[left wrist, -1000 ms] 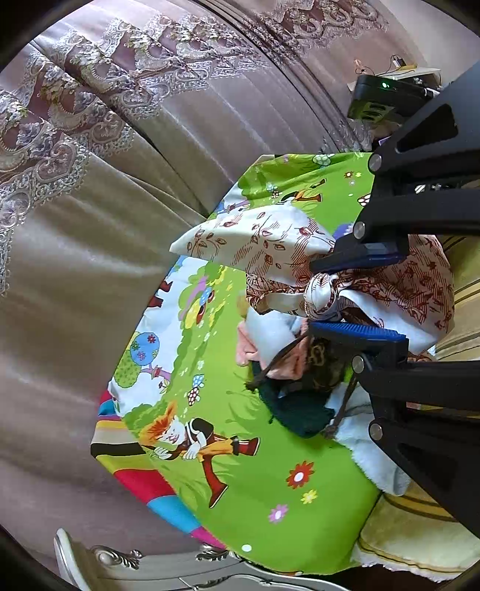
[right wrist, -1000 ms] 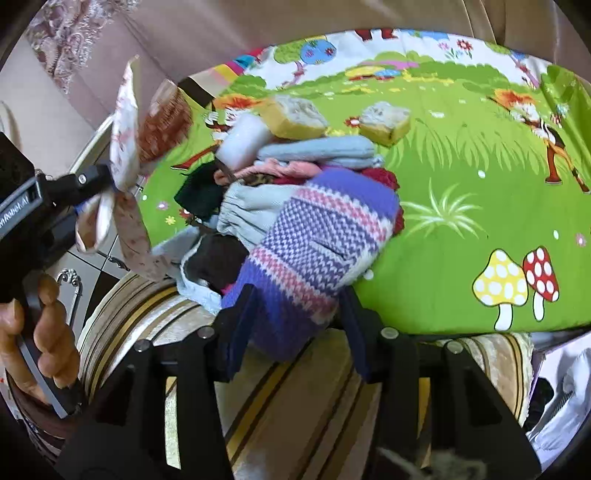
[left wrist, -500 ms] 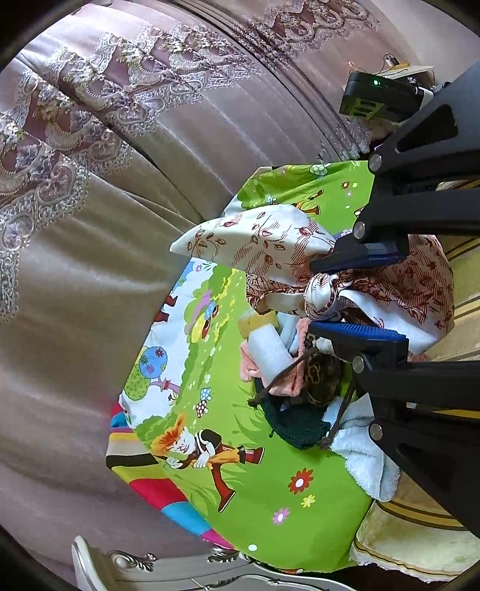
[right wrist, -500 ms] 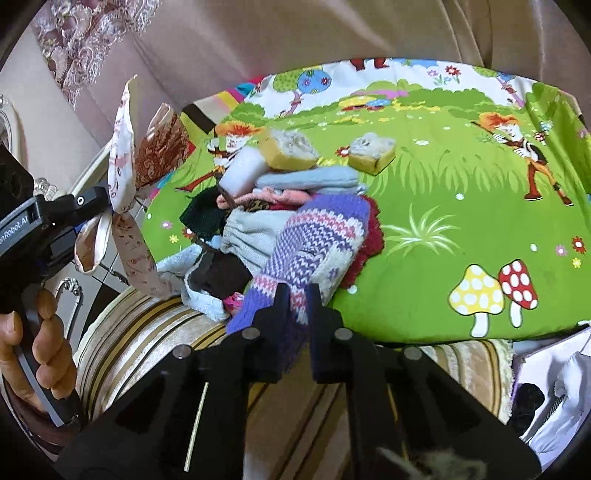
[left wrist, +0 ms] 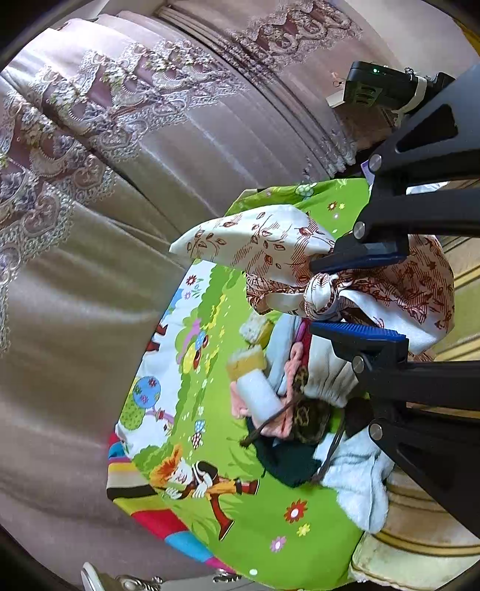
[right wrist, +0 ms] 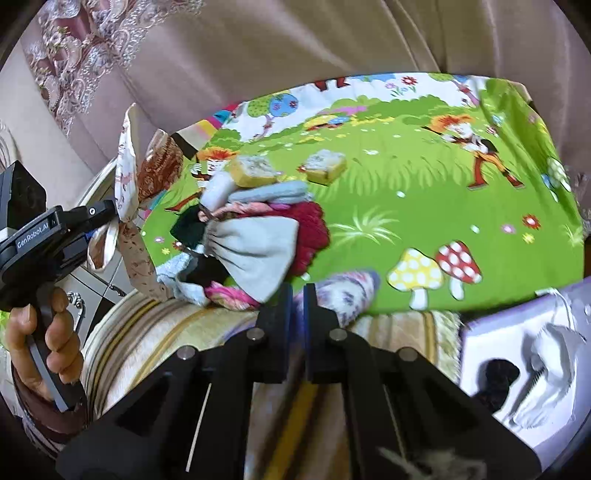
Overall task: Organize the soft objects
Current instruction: 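Lift the purple sock and floral scarf from the pile toward the box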
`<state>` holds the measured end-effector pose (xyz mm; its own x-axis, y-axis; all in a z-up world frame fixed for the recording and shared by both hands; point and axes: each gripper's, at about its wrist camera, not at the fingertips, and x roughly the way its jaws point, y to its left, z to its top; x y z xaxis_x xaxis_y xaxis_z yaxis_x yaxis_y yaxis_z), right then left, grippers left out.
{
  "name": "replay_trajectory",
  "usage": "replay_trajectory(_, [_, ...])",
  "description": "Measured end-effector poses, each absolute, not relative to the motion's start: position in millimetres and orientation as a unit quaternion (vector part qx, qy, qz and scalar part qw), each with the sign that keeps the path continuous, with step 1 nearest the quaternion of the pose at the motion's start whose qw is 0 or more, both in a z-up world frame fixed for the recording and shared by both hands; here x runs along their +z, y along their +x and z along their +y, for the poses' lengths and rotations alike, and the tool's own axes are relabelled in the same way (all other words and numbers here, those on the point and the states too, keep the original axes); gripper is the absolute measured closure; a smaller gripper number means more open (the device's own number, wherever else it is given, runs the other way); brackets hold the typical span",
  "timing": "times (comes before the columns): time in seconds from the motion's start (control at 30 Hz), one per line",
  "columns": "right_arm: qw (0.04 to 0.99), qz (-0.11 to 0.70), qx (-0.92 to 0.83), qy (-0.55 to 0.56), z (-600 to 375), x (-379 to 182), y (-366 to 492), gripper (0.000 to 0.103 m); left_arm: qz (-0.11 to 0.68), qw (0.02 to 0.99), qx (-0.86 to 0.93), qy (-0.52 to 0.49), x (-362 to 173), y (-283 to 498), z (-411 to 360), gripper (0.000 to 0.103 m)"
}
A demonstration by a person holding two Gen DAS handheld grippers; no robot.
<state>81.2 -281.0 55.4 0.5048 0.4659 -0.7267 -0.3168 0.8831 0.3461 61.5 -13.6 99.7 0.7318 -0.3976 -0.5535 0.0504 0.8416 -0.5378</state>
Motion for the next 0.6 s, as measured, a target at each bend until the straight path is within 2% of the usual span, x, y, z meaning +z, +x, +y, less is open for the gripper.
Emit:
replay_trajectory(0.23, [0.852, 0.472, 0.195, 0.116, -320.0, 47.8, 78.8, 0.093, 0.356, 0.891, -0.142, -0.246, 95.0, 65.3, -32.9, 0.076])
replay_trajectory(0.3, [0.85, 0.481, 0.18, 0.121, -325.0, 45.1, 82.2, 0.083, 0.356, 0.891, -0.145, -0.243, 95.3, 64.0, -36.1, 0.076])
replay_trajectory(0.33, [0.849, 0.484, 0.178, 0.118, -324.4, 44.6, 83.3, 0.067, 0.356, 0.89, -0.145, -0.243, 95.5, 64.0, -36.7, 0.076])
replay_trajectory(0.37, [0.847, 0.487, 0.179, 0.117, -322.6, 44.0, 84.0, 0.041, 0.356, 0.89, -0.146, -0.242, 96.2, 64.1, -37.8, 0.076])
replay_trajectory(0.43, [0.842, 0.49, 0.18, 0.138, -320.1, 43.5, 85.9, 0.018, 0.357, 0.891, -0.149, -0.24, 96.8, 65.2, -39.8, 0.076])
replay_trajectory(0.53, [0.831, 0.503, 0.171, 0.165, -316.1, 42.2, 96.6, 0.017, 0.359, 0.889, -0.155, -0.239, 95.9, 67.1, -44.4, 0.076])
replay_trajectory(0.6, [0.82, 0.524, 0.157, 0.168, -309.1, 32.0, 111.3, 0.012, 0.362, 0.887, -0.161, -0.238, 94.9, 68.1, -49.2, 0.076])
